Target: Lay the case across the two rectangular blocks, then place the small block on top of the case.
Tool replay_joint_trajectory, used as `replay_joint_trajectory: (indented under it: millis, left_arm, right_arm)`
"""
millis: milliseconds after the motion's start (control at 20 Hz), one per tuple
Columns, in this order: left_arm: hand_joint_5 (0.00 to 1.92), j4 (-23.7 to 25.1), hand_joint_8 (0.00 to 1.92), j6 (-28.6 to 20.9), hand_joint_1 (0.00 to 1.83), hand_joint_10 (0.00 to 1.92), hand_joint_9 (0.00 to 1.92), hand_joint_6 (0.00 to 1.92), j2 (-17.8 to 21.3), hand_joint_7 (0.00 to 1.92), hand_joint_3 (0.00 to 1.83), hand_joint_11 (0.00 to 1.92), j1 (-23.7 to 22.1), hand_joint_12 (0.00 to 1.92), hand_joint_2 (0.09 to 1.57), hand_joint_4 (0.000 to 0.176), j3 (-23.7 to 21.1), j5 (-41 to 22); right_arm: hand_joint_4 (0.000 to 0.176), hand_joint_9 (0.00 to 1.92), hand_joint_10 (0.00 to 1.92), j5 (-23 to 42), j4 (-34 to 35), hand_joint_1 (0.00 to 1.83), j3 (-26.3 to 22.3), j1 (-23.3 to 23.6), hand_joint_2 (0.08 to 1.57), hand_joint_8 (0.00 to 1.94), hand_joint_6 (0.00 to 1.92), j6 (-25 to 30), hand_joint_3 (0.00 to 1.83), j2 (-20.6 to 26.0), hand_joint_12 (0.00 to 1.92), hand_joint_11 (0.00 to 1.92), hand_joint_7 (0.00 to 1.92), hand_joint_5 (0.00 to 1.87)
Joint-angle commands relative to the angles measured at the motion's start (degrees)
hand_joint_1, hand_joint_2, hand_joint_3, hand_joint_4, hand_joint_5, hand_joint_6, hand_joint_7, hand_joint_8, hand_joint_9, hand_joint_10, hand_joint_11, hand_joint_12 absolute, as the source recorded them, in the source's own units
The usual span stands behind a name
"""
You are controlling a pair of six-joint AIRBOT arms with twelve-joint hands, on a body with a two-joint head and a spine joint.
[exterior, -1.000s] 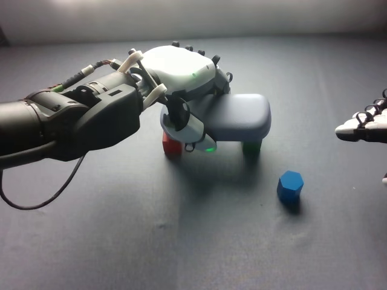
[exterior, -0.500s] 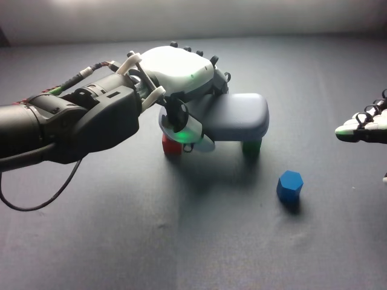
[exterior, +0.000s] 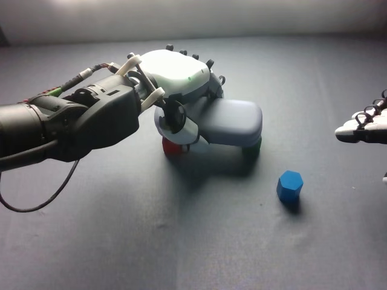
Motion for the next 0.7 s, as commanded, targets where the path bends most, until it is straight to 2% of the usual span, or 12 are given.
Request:
replay_joint_trajectory:
  millis: [0, 50, 150, 200, 250, 300, 400, 450, 500, 600, 650]
  left_arm:
    - [0.88, 0.40, 0.04, 0.33, 1.08, 0.25, 0.93, 0.03, -0.28, 0.95, 0.00, 0.55, -0.38, 1.19, 1.00, 0.000, 0.24, -5.08]
    - [0.79, 0.40, 0.01, 0.33, 1.06, 0.21, 0.94, 0.00, -0.25, 0.94, 0.00, 0.57, -0.43, 1.15, 0.96, 0.000, 0.23, -5.08]
    - [0.73, 0.39, 0.00, 0.33, 1.05, 0.18, 0.93, 0.00, -0.22, 0.93, 0.00, 0.53, -0.45, 1.19, 0.93, 0.000, 0.17, -5.10]
    - [0.63, 0.39, 0.00, 0.33, 1.01, 0.07, 0.80, 0.00, -0.22, 0.77, 0.00, 0.29, -0.43, 1.08, 0.91, 0.000, 0.12, -5.14]
    - [0.53, 0.39, 0.00, 0.33, 0.99, 0.01, 0.59, 0.00, -0.21, 0.58, 0.00, 0.09, -0.42, 0.99, 0.90, 0.016, 0.04, -5.19]
    - [0.45, 0.39, 0.00, 0.36, 0.97, 0.00, 0.49, 0.00, -0.20, 0.48, 0.00, 0.06, -0.42, 0.97, 0.90, 0.042, 0.00, -5.24]
    - [0.37, 0.39, 0.00, 0.36, 0.92, 0.01, 0.48, 0.00, -0.21, 0.43, 0.00, 0.09, -0.46, 1.04, 0.91, 0.074, -0.05, -5.42]
    - [0.31, 0.39, 0.00, 0.36, 0.89, 0.00, 0.42, 0.00, -0.17, 0.35, 0.00, 0.04, -0.52, 1.01, 0.92, 0.073, -0.20, -5.70]
    - [0.31, 0.39, 0.00, 0.36, 0.89, 0.00, 0.42, 0.00, -0.05, 0.35, 0.00, 0.04, -0.52, 1.01, 0.92, 0.073, -0.38, -5.97]
    - [0.30, 0.39, 0.00, 0.36, 0.91, 0.00, 0.41, 0.00, 0.66, 0.32, 0.00, 0.03, -0.46, 0.96, 0.89, 0.076, -1.33, -7.16]
    - [0.32, 0.39, 0.00, 0.36, 0.93, 0.00, 0.40, 0.01, 0.92, 0.33, 0.00, 0.02, -0.40, 0.96, 0.87, 0.056, -1.72, -7.59]
  right_arm:
    - [0.000, 0.31, 0.00, 6.30, 1.90, 0.85, 0.11, 0.56, 1.34, 0.00, 0.00, 0.34, 0.00, -0.03, 0.80, 0.00, 0.37, 0.37]
    - [0.000, 0.30, 0.00, 6.30, 1.90, 0.80, 0.11, 0.56, 1.34, 0.00, 0.00, 0.34, 0.00, -0.03, 0.75, 0.00, 0.36, 0.37]
    - [0.000, 0.31, 0.00, 6.30, 1.90, 0.82, 0.11, 0.56, 1.34, 0.00, 0.00, 0.37, 0.00, -0.03, 0.80, 0.00, 0.36, 0.37]
    - [0.000, 0.31, 0.00, 6.30, 1.90, 0.82, 0.11, 0.56, 1.34, 0.00, 0.00, 0.42, 0.00, -0.03, 0.78, 0.00, 0.36, 0.38]
    - [0.000, 0.32, 0.01, 6.30, 1.90, 0.84, 0.10, 0.56, 1.33, 0.00, 0.00, 0.46, 0.00, -0.03, 0.80, 0.00, 0.37, 0.39]
    - [0.000, 0.32, 0.00, 6.30, 1.90, 0.87, 0.10, 0.56, 1.33, 0.00, 0.00, 0.49, 0.00, -0.03, 0.81, 0.00, 0.37, 0.39]
    - [0.000, 0.31, 0.00, 6.30, 1.90, 0.85, 0.10, 0.56, 1.34, 0.00, 0.00, 0.52, 0.00, -0.03, 0.80, 0.00, 0.36, 0.39]
    - [0.000, 0.29, 0.00, 6.30, 1.90, 0.81, 0.09, 0.56, 1.35, 0.00, 0.00, 0.52, 0.00, -0.03, 0.75, 0.00, 0.33, 0.36]
    - [0.000, 0.29, 0.00, 6.30, 1.90, 0.81, 0.08, 0.56, 1.35, 0.00, 0.00, 0.53, 0.00, -0.03, 0.75, 0.00, 0.33, 0.36]
    - [0.000, 0.32, 0.00, 6.30, 1.90, 0.87, 0.05, 0.56, 1.33, 0.00, 0.00, 0.60, 0.00, -0.03, 0.82, 0.00, 0.37, 0.39]
    - [0.000, 0.31, 0.00, 6.30, 1.90, 0.85, 0.04, 0.55, 1.34, 0.00, 0.00, 0.62, 0.00, -0.03, 0.78, 0.00, 0.37, 0.38]
